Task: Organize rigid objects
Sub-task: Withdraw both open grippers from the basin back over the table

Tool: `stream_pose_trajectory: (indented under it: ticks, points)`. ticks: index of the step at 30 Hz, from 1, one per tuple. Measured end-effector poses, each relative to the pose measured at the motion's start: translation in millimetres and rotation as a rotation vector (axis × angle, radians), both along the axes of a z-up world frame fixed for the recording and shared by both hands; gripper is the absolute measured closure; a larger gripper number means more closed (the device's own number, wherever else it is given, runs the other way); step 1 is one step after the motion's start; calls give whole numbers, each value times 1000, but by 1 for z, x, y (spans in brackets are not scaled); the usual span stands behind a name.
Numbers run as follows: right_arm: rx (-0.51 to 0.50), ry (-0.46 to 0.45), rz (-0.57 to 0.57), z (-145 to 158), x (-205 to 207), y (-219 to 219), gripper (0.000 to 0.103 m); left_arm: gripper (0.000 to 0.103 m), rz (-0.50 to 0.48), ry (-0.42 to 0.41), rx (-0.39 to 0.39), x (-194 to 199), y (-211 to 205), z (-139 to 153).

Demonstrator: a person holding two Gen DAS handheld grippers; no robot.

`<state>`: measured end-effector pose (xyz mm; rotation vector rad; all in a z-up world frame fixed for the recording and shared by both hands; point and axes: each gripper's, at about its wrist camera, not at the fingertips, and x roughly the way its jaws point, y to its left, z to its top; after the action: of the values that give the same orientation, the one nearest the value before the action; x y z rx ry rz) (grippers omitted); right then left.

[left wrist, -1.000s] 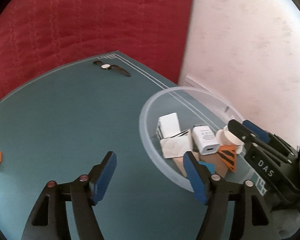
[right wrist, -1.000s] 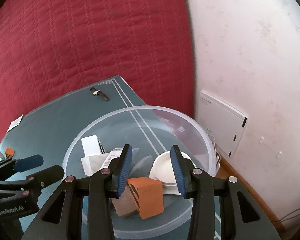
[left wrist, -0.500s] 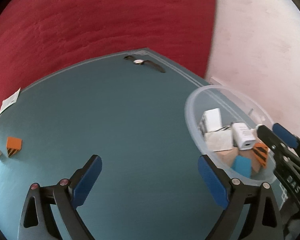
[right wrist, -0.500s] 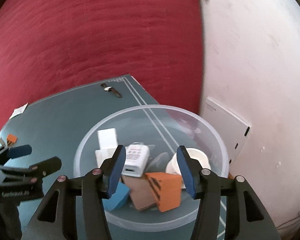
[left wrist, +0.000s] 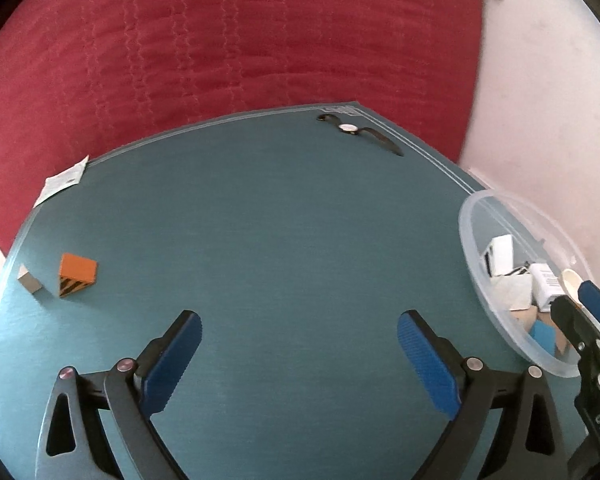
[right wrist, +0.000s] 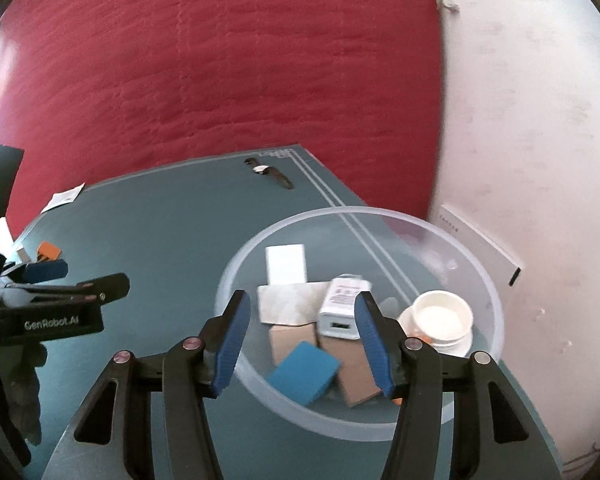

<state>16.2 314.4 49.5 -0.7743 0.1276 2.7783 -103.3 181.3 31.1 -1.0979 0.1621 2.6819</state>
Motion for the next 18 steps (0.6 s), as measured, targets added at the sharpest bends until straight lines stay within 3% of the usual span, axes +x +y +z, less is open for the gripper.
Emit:
stream_pose_trajectory:
  ticks: [11, 18]
  points:
    - [6, -14, 116, -2, -11, -43, 42, 2, 53, 11, -16, 2, -28, 1]
    - [-7, -74, 220, -12, -26, -71, 41, 2, 94, 14, -21, 0, -50, 0]
